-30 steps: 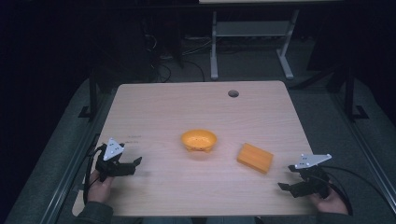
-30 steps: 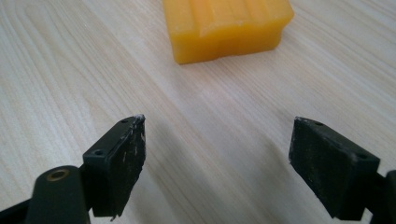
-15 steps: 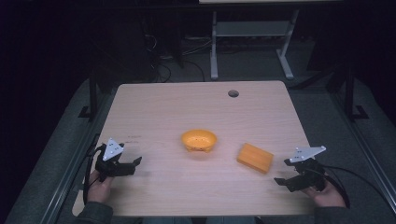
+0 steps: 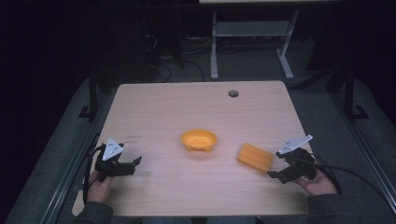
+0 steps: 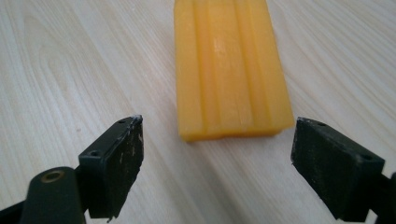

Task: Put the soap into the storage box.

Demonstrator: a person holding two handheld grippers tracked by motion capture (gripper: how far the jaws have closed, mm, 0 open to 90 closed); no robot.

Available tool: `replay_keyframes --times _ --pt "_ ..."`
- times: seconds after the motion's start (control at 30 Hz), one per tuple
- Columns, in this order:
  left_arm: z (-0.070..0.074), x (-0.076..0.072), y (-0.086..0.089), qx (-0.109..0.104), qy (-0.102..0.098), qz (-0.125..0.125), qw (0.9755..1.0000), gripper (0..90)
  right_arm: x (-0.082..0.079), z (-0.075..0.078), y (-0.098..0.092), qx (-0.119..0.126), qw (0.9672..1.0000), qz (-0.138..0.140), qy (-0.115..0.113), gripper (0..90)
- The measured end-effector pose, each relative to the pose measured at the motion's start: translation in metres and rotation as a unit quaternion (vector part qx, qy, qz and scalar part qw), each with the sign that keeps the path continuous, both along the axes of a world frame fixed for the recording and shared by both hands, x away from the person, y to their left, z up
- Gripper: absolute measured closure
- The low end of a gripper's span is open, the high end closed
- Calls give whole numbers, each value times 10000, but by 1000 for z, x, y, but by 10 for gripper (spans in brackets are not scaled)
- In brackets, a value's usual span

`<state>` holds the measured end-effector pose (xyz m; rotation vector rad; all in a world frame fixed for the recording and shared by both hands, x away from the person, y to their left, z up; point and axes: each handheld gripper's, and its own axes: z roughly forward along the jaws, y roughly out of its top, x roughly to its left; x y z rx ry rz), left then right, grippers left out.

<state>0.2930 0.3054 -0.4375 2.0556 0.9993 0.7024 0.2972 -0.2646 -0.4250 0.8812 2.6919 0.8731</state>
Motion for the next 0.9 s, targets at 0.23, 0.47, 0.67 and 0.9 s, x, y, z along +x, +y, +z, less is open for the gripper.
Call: replay_keyframes --times 0.23,0.47,0.67,0.9 --pt "1 0 2 49 2 -17 10000 141 10 4 13 -48 9999 152 61 163" --pt "2 0 2 56 8 -25 10000 141 19 9 22 -121 9996 251 48 163" --pt "1 0 2 54 6 -29 10000 141 25 7 27 -212 9993 290 109 160" --pt "2 0 2 43 9 -22 10000 140 34 5 33 -291 9989 338 163 149"
